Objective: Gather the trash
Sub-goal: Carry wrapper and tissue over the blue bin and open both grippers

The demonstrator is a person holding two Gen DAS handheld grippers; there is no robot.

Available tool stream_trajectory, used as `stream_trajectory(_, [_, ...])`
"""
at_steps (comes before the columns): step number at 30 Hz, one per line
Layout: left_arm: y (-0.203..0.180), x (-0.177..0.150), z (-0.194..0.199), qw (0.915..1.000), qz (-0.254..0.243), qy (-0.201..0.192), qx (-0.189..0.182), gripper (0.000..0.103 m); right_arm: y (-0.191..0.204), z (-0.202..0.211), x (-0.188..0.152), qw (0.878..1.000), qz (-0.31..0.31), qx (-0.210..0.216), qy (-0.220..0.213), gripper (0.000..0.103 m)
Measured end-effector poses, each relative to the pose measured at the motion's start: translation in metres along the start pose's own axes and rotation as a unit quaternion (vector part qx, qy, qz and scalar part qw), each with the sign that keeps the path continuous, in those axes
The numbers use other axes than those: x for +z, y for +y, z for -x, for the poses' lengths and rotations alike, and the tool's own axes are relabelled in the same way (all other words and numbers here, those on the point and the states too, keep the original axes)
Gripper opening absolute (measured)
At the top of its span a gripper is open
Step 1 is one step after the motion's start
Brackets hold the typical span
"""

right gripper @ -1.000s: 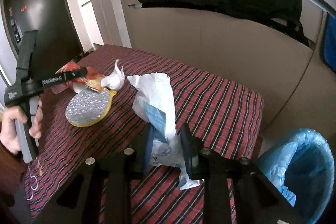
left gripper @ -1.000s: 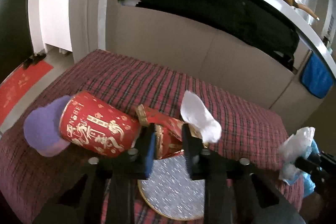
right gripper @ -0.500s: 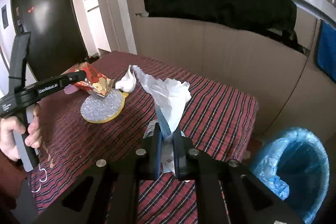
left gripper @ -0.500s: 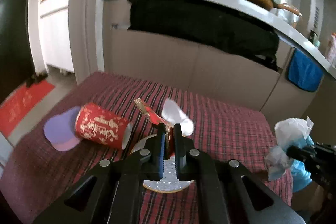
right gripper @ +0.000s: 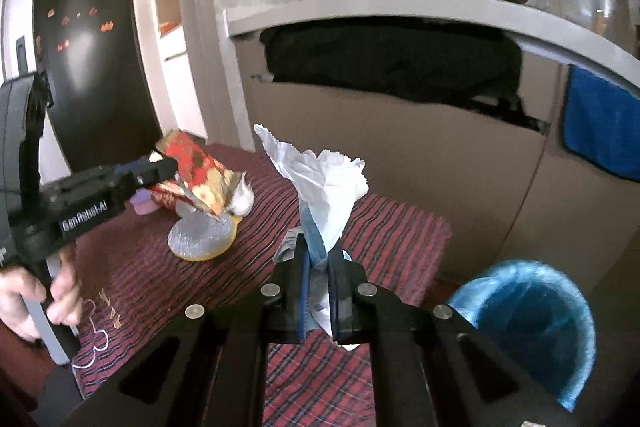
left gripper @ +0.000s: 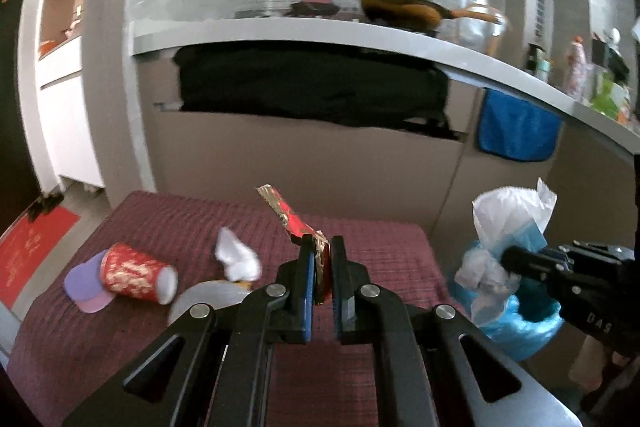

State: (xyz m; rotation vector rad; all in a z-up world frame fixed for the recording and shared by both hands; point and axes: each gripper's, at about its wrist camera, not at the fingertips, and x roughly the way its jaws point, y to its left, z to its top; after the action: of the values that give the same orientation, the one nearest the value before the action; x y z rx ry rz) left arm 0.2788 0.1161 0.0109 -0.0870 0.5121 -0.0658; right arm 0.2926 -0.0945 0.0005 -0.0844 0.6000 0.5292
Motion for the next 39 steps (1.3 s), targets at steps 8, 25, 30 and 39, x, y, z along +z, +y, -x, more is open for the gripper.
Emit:
stream_trajectory(8, [-0.054,0.003,-0.002,0.999,-0.019,0.006,-0.041,0.007,-0.03,0.044,-0.002,0.999,-0.015,-0.03,-0.032,0.007])
stream_trajectory(25, [-0.161,0.012,0.0,0.9911,-0.052,-0.025,-0.12,0.007,-0.105,0.105,-0.018,0.989,-0.073,-0.106,-0.073,0.007])
stream_trajectory(30, [-0.198,0.007,-0.004,0.9878,-0.071,-0.024,-0.136,0.007,-0.126,0.124,-0.028,0.985,-0.079,-0.134,-0.081,0.007])
stream_trajectory(39, [-0.234,-0.001,-0.013,0.9836,-0.093,-0.032,-0.151,0.007,-0.165,0.135,-0.048,0.978,-0.114,-0.156,-0.08,0.007])
